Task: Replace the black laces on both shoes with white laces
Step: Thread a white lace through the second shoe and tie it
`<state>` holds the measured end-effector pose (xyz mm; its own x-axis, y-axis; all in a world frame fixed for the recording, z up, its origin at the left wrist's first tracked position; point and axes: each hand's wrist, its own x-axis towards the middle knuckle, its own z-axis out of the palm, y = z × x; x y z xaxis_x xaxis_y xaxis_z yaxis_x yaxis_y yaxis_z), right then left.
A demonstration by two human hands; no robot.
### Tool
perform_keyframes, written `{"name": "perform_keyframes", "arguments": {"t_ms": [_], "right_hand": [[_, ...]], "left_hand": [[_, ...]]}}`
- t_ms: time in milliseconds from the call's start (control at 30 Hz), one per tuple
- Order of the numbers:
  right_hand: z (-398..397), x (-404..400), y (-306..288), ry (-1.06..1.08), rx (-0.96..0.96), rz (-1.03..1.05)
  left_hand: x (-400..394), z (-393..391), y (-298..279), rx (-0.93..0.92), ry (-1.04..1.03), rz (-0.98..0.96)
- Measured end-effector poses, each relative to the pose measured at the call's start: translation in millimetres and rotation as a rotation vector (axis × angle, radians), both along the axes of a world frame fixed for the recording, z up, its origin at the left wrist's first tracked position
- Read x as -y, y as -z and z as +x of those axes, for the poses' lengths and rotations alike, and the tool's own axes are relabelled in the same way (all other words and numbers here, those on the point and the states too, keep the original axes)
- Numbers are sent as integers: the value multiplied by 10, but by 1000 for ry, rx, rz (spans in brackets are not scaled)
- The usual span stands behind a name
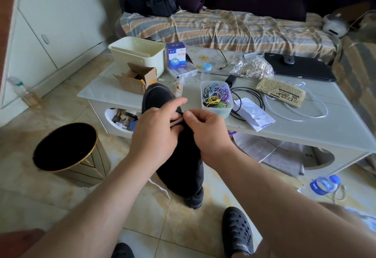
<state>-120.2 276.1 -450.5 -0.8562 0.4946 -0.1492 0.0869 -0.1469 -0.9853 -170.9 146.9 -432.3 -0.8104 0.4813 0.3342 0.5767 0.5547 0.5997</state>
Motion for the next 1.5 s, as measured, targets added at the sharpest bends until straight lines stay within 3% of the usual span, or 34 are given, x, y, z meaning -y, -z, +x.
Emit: {"name": "perform_keyframes", "arguments": {"t_ms": [133,233,300,367,400,633,767,800,833,933,1000,1167,1367,1433,1500], "right_hand": [[-54,-67,-69,179,6,-48],[-65,-122,-117,273,-3,-179],[-46,-108,-138,293,-17,-244],[-18,-93,-136,310,-4,-241],[-7,-91,-142,321,8,-236],[44,-138,-250,213,-104,-332],[47,-257,-429,170,-239,-569],[40,-295,-461,157,-227,-549],[35,-329,-473,139,-173,-389],[12,-361,-303,-15,139,658],[-5,-305,-191,-124,252,1051],[24,-319,-214,-244,381,1097],[77,-627,-230,-30,525,1069],[52,-564,-209,19,399,944],[10,-403,-238,26,160,615]], "left_hand": [[-35,65,88,-137,14,-14],[4,71,197,-196,-188,58],[46,-5,258,47,-286,95],[77,-123,326,418,-281,205],[87,-172,373,509,-261,276],[118,-305,363,379,-343,364],[236,-407,421,414,-432,350],[260,-424,425,414,-447,354],[272,-433,421,406,-451,361],[262,-438,374,347,-435,382],[239,-414,349,292,-420,355],[324,-505,420,316,-460,374],[497,-675,373,390,-606,597],[477,-631,343,374,-571,584],[435,-566,322,366,-544,552]]}}
